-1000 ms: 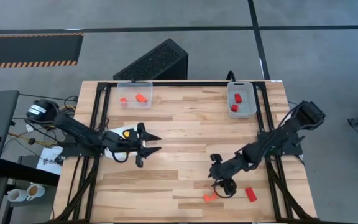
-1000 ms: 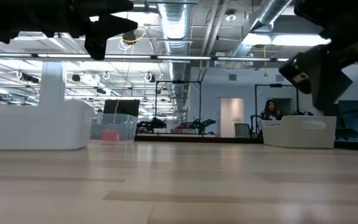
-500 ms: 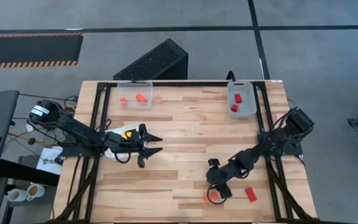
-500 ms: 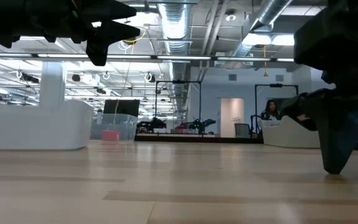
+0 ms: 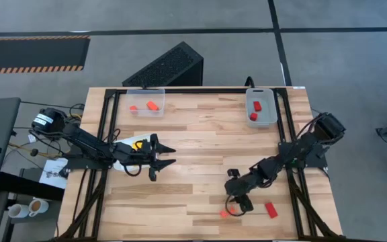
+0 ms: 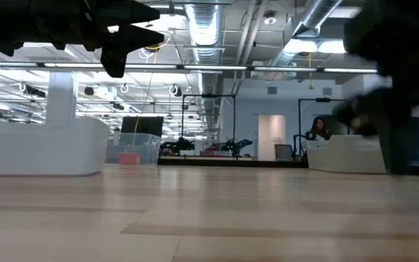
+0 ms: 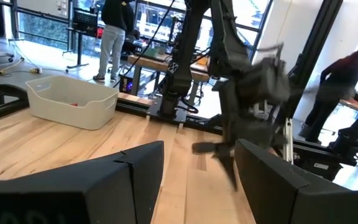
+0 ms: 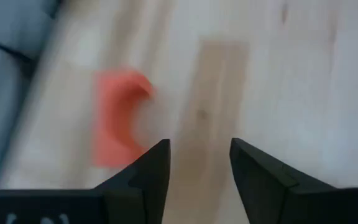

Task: Sort & place blocks by color
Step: Put the orange block into the transparent bin

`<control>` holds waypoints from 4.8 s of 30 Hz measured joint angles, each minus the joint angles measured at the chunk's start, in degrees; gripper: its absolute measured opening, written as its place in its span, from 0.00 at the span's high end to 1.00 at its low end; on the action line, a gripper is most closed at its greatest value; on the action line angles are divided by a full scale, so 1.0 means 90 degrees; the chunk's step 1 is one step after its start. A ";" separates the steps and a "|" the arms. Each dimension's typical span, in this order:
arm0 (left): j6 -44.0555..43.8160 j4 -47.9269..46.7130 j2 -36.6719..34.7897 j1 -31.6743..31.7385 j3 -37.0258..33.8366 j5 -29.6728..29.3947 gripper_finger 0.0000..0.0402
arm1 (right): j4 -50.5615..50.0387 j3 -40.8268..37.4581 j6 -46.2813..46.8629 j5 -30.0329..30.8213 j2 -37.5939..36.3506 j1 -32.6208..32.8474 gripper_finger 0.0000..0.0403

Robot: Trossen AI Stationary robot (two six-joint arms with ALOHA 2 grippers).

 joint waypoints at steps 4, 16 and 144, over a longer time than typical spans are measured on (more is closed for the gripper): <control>-0.0007 0.0000 0.0000 0.0002 0.0001 -0.0063 0.54 | 0.0070 0.0032 0.0226 0.0001 -0.0685 0.0102 0.55; -0.0009 -0.0034 0.0000 0.0002 0.0003 -0.0121 0.54 | 0.1206 0.0029 0.1106 0.0459 -0.0111 0.1297 0.39; -0.0920 -0.6079 -0.0988 0.3197 0.2026 -0.1551 0.74 | -0.0175 0.1178 -0.2163 0.6382 -0.0597 -0.1190 0.41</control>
